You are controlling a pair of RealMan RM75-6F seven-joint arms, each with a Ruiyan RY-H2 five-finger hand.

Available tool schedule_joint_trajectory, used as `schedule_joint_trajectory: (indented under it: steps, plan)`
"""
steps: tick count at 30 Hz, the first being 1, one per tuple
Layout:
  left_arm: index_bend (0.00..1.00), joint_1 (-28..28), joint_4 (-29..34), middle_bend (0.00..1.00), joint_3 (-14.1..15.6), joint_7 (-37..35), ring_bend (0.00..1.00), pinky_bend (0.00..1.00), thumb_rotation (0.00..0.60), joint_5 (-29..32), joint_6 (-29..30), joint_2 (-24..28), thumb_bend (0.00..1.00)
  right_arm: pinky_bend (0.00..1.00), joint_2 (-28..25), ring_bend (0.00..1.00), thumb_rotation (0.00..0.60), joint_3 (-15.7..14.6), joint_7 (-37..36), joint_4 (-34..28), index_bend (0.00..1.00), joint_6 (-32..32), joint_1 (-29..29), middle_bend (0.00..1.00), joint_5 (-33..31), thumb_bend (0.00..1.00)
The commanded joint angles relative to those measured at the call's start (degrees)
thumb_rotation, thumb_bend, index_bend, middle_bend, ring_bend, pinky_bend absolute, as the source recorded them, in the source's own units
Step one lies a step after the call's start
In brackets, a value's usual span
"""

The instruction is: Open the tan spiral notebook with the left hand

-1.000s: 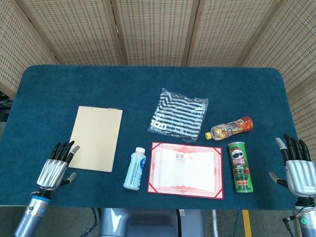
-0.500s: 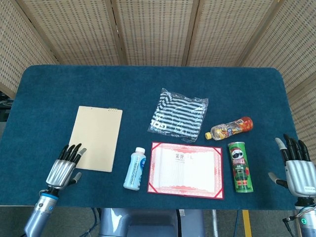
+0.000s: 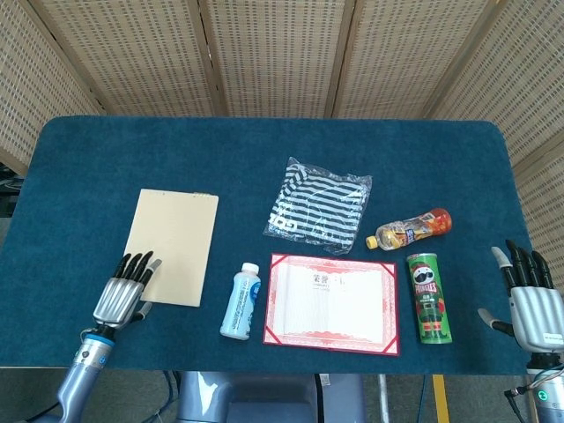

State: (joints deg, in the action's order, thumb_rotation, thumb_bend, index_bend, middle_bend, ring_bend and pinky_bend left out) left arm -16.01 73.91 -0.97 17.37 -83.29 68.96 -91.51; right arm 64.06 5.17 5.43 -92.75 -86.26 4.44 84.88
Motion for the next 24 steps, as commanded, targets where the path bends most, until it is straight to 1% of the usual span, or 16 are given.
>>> schedule_joint_trajectory:
  steps: [1,13,24]
  plan:
    - [0.00,-0.3,-0.3,0.00,-0.1,0.3,0.00,0.00,0.600,0.2,-0.2,-0.4,0.33,0.00,0.0,0.00,0.600,0.0,-0.1,0.0,0.03,0.0,0.0,0.00,0.1,0.05]
    - [0.00,-1.3,-0.2,0.00,-0.6,1.2,0.00,0.00,0.600,1.5,-1.2,-1.1,0.33,0.00,-0.1,0.00,0.600,0.0,-0.7,-0.1,0.03,0.2,0.0,0.00,-0.1,0.05]
    - [0.00,-1.8,0.3,0.00,-0.2,1.7,0.00,0.00,0.600,1.9,-1.6,-1.3,0.33,0.00,-0.1,0.00,0.600,0.0,-1.0,-0.2,0.03,0.2,0.0,0.00,-0.1,0.05]
